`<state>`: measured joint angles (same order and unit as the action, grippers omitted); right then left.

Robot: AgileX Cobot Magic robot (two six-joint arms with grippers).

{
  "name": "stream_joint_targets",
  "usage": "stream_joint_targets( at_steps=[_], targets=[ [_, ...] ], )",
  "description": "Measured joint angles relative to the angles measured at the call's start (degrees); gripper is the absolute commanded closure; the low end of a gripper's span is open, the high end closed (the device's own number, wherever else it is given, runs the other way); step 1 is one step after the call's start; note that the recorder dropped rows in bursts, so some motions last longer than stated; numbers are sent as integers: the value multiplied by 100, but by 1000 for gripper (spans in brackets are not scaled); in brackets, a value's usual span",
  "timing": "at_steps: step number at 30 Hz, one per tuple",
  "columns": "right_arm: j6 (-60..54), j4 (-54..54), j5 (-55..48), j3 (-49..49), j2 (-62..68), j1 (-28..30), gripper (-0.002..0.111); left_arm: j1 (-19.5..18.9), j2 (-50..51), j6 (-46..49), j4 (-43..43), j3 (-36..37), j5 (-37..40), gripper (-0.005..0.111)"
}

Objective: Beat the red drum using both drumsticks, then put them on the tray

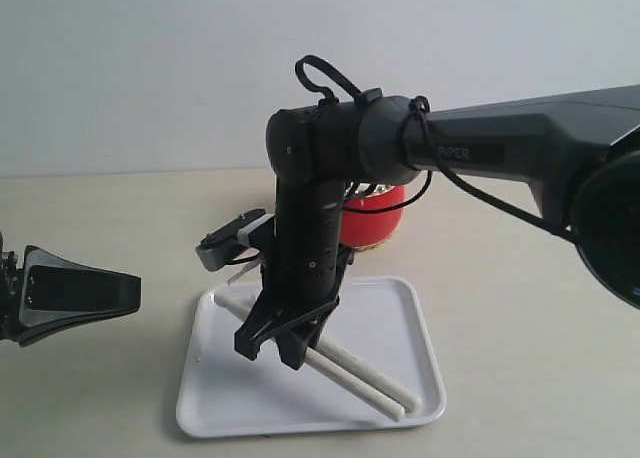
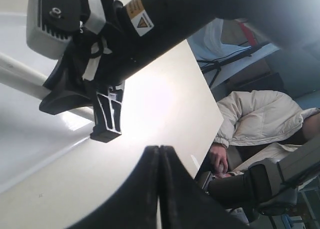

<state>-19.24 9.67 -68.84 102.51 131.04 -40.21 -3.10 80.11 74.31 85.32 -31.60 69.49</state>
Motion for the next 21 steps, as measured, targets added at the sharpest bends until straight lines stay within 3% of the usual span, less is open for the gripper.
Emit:
stream_joint_targets(
  at_steps=[11,21],
  targets=[
    [228,-172,-12,5,221,0,106,0,0,0,27,0,0,107],
    [411,-207,-12,16,257,0,78,0,0,0,62,0,0,107]
  ],
)
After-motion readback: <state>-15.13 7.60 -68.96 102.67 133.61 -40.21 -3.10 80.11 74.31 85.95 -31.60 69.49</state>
